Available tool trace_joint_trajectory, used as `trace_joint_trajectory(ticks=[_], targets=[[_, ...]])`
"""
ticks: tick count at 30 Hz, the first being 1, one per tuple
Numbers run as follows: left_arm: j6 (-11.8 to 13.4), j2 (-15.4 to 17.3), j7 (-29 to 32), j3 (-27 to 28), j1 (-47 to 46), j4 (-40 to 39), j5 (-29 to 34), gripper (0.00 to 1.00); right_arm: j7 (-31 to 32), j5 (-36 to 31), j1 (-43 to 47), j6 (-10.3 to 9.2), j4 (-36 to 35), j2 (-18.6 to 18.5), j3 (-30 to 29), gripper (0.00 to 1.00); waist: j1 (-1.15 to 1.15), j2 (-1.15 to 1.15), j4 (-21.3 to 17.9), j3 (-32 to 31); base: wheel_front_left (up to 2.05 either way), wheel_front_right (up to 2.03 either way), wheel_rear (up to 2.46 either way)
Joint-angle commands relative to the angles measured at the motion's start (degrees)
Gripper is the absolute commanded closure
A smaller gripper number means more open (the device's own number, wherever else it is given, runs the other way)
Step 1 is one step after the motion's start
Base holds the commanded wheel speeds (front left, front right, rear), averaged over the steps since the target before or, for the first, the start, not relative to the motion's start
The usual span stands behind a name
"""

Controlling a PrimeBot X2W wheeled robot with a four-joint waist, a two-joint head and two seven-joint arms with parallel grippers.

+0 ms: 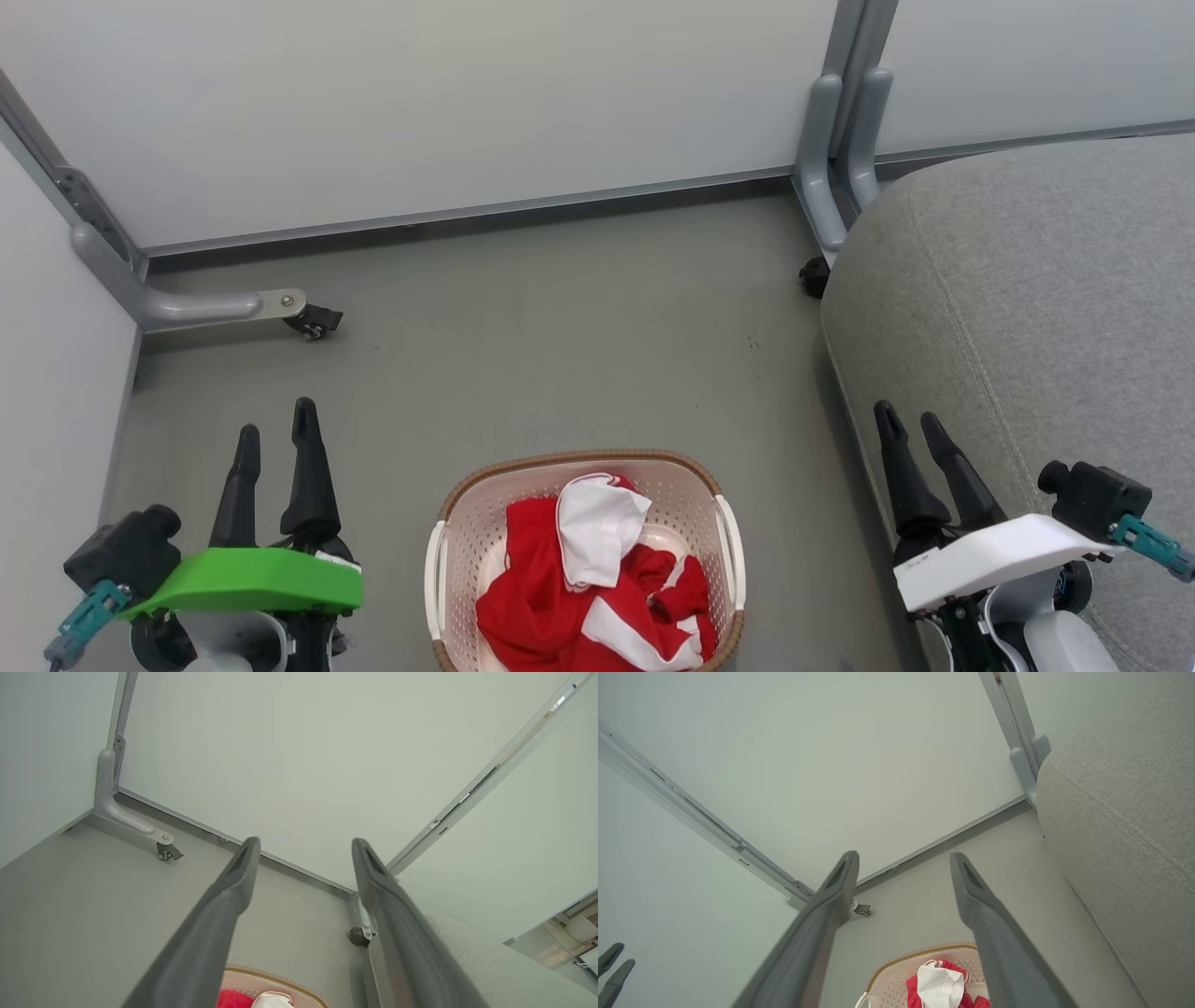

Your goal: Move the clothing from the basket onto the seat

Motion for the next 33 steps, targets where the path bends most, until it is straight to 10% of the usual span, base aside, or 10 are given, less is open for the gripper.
trace_joint_trajectory(ticks=[1, 33], targets=[[0.2, 0.4, -0.6, -0.1, 0.0, -1.2, 2.0, 0.00, -0.7, -2.0, -0.6, 0.02, -1.0, -0.4, 0.4, 0.00, 0.00, 0.00, 0.0, 0.1, 0.00, 0.00, 0.00], [-0.6, 0.5, -5.3, -2.1, 1.8, -2.3, 21.4, 0.00, -5.3, -20.4, -0.2, 0.01, -2.4, -0.3, 1.0, 0.00, 0.00, 0.00, 0.0, 0.5, 0.00, 0.00, 0.00]])
